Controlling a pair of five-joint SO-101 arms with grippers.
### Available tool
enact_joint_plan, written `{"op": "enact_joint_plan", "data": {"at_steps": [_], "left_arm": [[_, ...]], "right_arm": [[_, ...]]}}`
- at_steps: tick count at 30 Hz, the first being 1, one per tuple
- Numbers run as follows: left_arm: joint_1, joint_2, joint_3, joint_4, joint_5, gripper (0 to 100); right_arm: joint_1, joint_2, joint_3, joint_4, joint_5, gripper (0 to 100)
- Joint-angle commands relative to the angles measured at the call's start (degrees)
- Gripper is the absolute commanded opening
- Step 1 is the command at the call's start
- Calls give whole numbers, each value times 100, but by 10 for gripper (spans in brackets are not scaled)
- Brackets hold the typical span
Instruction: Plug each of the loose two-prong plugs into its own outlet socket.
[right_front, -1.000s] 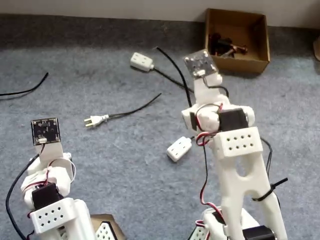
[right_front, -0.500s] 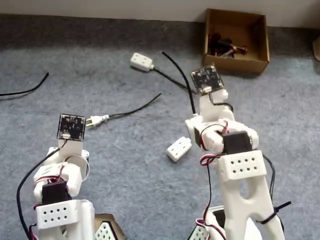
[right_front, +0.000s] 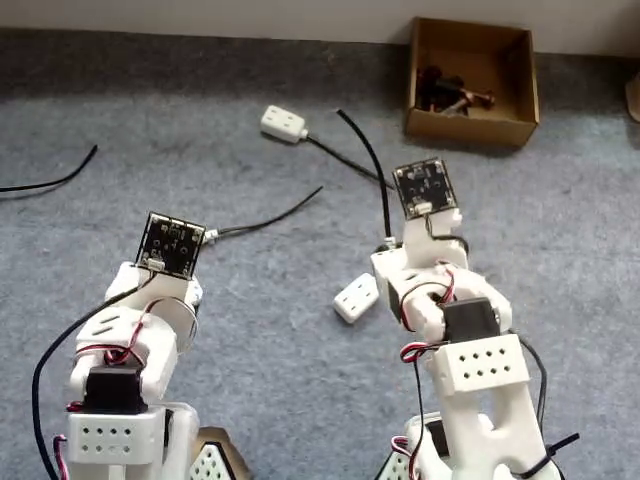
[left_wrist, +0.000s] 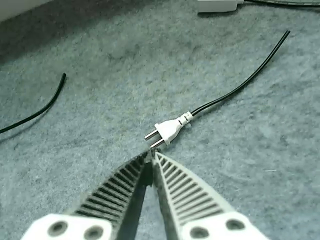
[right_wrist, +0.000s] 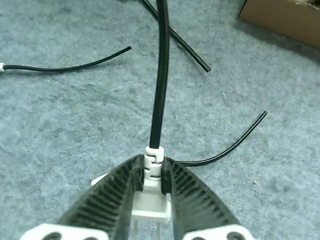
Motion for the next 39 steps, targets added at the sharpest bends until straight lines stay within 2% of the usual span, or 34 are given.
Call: {"op": "enact_joint_plan", "data": {"at_steps": [1, 5, 11, 15, 20, 24, 29, 39], "left_arm": [[382, -22, -409, -79, 105, 7], [734, -22, -435, -114, 105, 7], [813, -22, -919, -123, 114, 7], [1358, -22, -971, -132, 114, 6], [1877, -31, -954, -352, 527, 6], [2255, -84, -611, -589, 545, 6], [2413, -92, -57, -1081, 527, 6], [2440, -92, 92, -1125, 563, 6]], "right_arm": [[-48, -180, -31, -198, -167, 6], [-356, -180, -13, -558, -404, 6], [-567, -189, -22, -716, -413, 6], [-620, -145, -4, -1156, -396, 6], [-620, -136, -4, -1323, -360, 5], [-743, -154, -4, -1385, -26, 5], [-1095, -189, 479, -2343, -308, 5], [-1218, -189, 1341, -4048, -343, 5]]}}
